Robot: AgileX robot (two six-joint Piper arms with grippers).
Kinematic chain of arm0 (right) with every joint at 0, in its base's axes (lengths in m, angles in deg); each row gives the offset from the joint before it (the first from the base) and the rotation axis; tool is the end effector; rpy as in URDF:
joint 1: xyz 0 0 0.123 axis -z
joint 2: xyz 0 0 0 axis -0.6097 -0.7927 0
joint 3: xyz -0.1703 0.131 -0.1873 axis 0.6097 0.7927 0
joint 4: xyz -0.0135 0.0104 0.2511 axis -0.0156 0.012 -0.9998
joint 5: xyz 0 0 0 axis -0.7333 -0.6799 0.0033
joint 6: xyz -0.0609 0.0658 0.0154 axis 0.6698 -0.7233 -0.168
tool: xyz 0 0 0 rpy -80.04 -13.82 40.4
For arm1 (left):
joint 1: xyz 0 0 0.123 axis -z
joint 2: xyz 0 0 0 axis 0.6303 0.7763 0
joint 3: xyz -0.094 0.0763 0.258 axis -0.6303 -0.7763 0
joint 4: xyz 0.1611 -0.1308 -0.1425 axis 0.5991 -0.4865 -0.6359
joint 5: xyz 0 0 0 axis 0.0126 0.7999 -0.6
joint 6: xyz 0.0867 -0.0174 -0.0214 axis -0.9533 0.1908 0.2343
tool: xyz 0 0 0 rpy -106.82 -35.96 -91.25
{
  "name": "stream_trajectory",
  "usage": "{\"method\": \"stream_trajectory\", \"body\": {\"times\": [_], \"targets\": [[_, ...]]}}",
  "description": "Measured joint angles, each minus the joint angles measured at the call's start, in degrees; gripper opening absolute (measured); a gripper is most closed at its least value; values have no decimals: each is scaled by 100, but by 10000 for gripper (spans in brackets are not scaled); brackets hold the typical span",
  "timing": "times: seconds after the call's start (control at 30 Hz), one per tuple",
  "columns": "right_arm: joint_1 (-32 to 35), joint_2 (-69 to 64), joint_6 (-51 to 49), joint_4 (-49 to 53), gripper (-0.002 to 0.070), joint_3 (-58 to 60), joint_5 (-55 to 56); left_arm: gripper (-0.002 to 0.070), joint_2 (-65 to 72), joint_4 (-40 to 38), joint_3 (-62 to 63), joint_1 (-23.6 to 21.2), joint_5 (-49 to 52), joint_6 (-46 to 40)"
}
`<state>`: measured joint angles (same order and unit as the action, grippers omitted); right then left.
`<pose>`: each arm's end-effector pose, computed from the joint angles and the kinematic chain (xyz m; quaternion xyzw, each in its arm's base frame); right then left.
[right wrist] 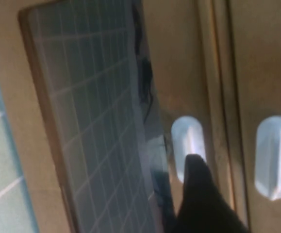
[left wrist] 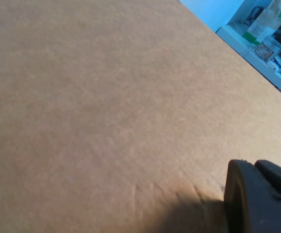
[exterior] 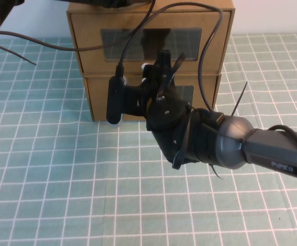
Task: Open the shoe box
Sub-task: 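Pull the top drawer of the cardboard box fully open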
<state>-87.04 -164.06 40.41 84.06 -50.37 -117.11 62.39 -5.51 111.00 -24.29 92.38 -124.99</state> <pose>0.3394 0.3155 0.2489 -0.5424 0.5996 -0.2974 0.5079 0.4406 -0.1820 0.3777 0.2624 0.7844 -0.3969 0.3978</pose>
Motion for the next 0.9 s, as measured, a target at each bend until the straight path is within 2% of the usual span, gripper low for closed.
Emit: {"method": "stream_trajectory", "body": {"times": [0.23, 0.9], "targets": [[0, -46, -232, 68, 337, -11, -341, -5, 0, -22, 0, -13, 23, 0], [81, -46, -243, 81, 337, -18, -51, -5, 23, -91, 0, -17, 36, 0]]}}
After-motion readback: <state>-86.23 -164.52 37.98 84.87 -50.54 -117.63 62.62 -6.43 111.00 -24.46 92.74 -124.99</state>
